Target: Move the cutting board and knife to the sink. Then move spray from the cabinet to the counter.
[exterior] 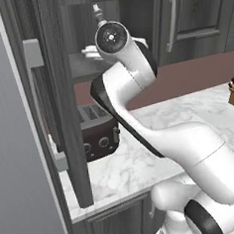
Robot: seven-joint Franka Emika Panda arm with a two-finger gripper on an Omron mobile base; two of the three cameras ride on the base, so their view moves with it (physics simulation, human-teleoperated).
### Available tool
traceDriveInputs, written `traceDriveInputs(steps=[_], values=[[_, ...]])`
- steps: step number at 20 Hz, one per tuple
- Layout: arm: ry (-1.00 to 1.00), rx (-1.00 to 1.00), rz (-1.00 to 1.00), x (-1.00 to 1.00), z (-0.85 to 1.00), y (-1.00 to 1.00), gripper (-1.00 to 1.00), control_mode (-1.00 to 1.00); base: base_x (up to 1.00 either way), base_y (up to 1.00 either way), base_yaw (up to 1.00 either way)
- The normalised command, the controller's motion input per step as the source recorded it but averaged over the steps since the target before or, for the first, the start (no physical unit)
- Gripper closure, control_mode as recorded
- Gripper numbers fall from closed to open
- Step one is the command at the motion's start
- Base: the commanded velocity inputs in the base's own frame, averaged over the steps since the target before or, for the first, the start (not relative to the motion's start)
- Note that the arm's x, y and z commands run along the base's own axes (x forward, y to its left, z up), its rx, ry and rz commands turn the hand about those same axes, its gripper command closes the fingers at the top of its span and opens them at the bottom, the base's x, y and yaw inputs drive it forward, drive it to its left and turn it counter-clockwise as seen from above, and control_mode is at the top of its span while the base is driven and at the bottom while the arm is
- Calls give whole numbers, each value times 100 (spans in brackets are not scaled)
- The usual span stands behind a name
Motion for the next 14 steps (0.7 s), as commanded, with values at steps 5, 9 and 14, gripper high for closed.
traceDriveInputs(steps=[5, 9, 14], values=[[0, 18, -14, -100, 0, -100, 100, -100, 0, 0, 0], [0, 15, -1, -100, -16, -96, 100, -100, 0, 0, 0], [0, 12, 2, -85, -25, -68, 100, -100, 0, 0, 0]])
